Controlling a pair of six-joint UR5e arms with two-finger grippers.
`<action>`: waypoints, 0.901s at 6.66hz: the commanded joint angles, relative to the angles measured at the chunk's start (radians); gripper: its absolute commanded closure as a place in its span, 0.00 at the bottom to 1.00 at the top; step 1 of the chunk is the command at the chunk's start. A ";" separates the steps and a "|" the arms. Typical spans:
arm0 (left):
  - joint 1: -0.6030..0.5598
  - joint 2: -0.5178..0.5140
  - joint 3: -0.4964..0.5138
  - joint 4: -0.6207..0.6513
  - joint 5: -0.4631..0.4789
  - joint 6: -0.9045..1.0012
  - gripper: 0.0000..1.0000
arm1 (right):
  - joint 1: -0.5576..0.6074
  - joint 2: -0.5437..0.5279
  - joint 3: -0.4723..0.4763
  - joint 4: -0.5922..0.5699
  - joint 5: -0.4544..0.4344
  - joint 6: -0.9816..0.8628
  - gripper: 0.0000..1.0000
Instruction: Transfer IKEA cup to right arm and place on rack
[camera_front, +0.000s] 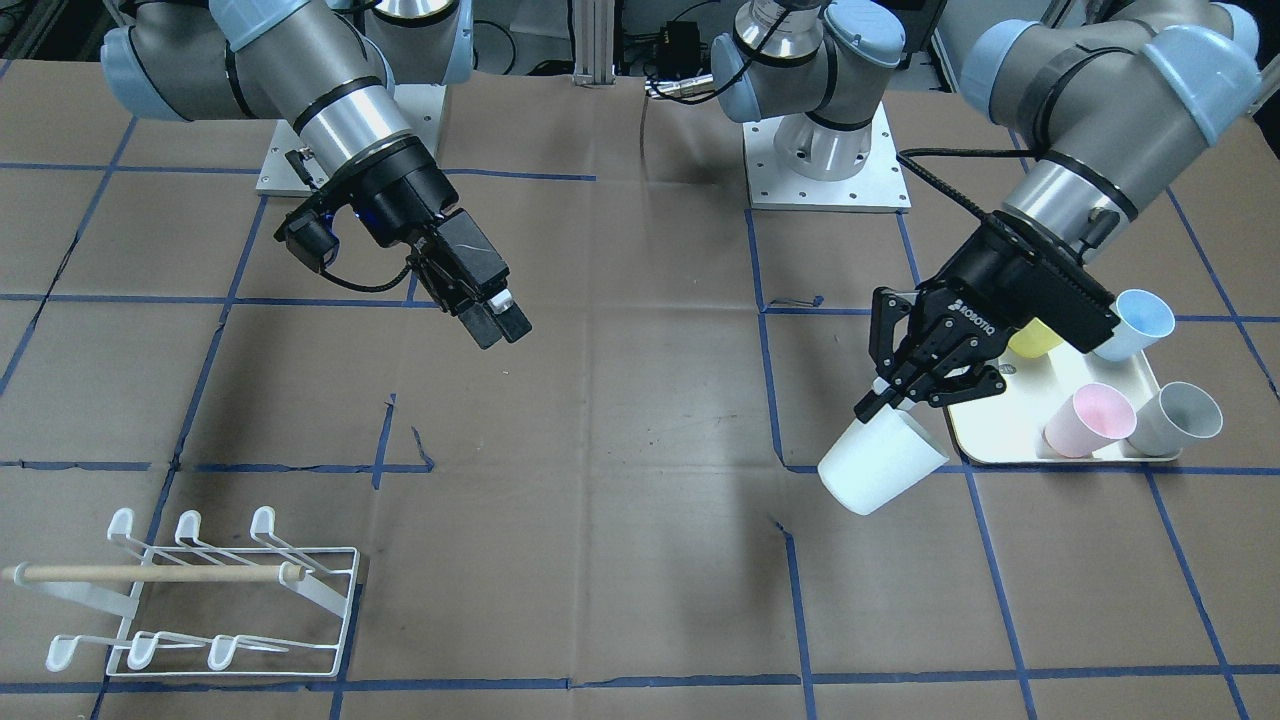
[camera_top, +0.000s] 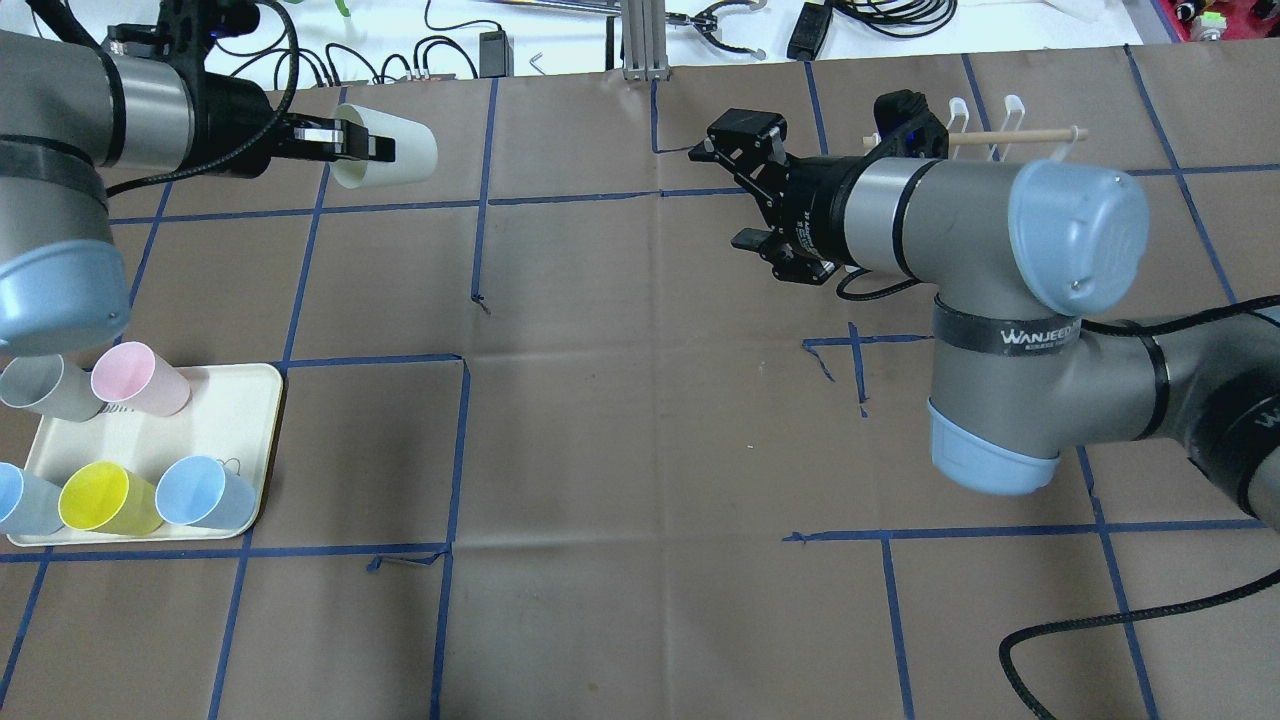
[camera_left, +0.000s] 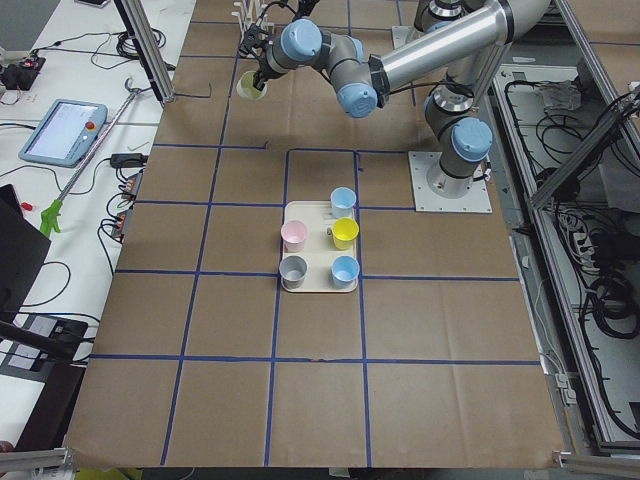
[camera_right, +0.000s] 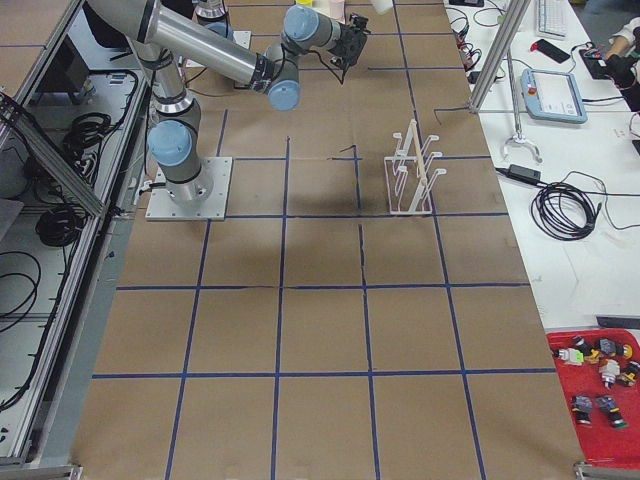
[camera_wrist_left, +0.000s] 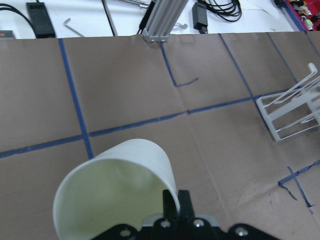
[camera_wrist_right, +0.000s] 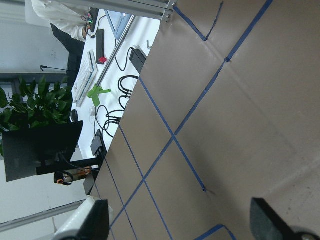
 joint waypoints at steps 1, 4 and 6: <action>-0.017 -0.012 -0.136 0.274 -0.094 -0.002 1.00 | 0.020 0.008 0.049 -0.214 0.001 0.280 0.01; -0.125 -0.061 -0.163 0.480 -0.093 0.000 1.00 | 0.065 0.069 0.047 -0.295 -0.011 0.372 0.00; -0.171 -0.166 -0.164 0.711 -0.093 -0.061 1.00 | 0.074 0.073 0.052 -0.300 -0.017 0.370 0.00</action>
